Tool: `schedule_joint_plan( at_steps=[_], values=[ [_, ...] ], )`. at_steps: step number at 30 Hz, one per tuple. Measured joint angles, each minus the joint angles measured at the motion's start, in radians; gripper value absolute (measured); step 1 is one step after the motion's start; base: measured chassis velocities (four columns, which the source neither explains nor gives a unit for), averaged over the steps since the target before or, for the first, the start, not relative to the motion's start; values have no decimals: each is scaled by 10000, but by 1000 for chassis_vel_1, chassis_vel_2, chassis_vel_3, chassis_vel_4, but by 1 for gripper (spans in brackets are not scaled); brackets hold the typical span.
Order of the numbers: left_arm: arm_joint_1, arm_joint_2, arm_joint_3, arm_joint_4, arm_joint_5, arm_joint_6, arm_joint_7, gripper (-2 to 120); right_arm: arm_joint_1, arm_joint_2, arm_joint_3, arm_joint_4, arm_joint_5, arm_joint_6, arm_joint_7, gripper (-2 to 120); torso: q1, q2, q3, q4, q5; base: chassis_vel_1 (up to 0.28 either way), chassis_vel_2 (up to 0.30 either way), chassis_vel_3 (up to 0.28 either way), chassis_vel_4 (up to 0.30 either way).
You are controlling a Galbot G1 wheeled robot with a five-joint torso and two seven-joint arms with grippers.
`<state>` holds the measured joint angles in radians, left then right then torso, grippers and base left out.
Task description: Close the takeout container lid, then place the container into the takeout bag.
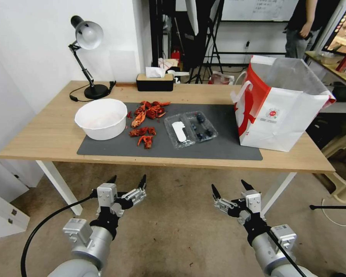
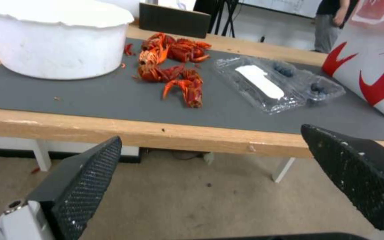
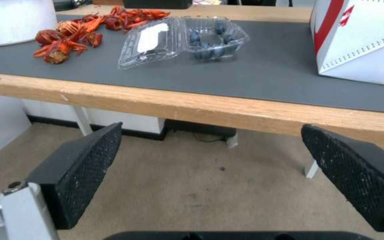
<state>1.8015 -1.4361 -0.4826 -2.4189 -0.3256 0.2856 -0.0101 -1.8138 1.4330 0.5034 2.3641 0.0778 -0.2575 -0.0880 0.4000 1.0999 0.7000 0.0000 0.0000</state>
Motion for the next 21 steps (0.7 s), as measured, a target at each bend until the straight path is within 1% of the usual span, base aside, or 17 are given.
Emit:
schedule_joint_plan(
  at_steps=[3, 9, 10, 13, 14, 16, 17, 20, 21],
  values=[
    [-23, 4, -73, 62, -75, -261, 60, 100, 30, -82, 1, 86, 125, 23, -25, 100, 1, 0, 0, -1, 0, 0, 0, 0, 0],
    [-74, 9, -131, 118, -140, -397, 105, 100, 149, -277, 20, 203, 375, -28, -82, 100, 0, 0, 0, -1, 0, 0, 0, 0, 0],
    [-131, 38, -214, 180, -216, -540, 169, 100, 424, -531, 53, 244, 779, -120, -107, 100, 0, 1, 0, -1, 0, 0, 0, 0, 0],
    [-178, 94, -245, 217, -264, -575, 179, 100, 807, -811, 113, 251, 1286, -327, -114, 100, 1, 0, 0, 1, 2, 0, 0, 0, 0],
    [-225, 153, -215, 246, -265, -570, 169, 100, 984, -930, 169, 272, 1538, -482, -86, 100, 0, 0, 0, 2, 3, 0, 0, 0, 0],
    [-359, 311, -59, 347, -267, -516, 163, 100, 1226, -1166, 292, 343, 1958, -751, 26, 100, 0, 1, 1, -2, -1, 0, 0, 0, 0],
    [-359, 311, -59, 347, -267, -516, 163, 100, 1226, -1166, 292, 343, 1958, -751, 26, 100, 0, 1, 1, -2, -1, 0, 0, 0, 0],
    [-459, 508, 154, 565, -267, -464, 164, 100, 1808, -1739, 398, 349, 2426, -1041, 188, 100, 1, 0, 1, -4, 1, 0, 0, 0, 0],
    [-459, 508, 154, 565, -267, -464, 164, 100, 1808, -1739, 398, 349, 2426, -1041, 188, 100, 1, 0, 1, -4, 1, 0, 0, 0, 0]
  ],
)
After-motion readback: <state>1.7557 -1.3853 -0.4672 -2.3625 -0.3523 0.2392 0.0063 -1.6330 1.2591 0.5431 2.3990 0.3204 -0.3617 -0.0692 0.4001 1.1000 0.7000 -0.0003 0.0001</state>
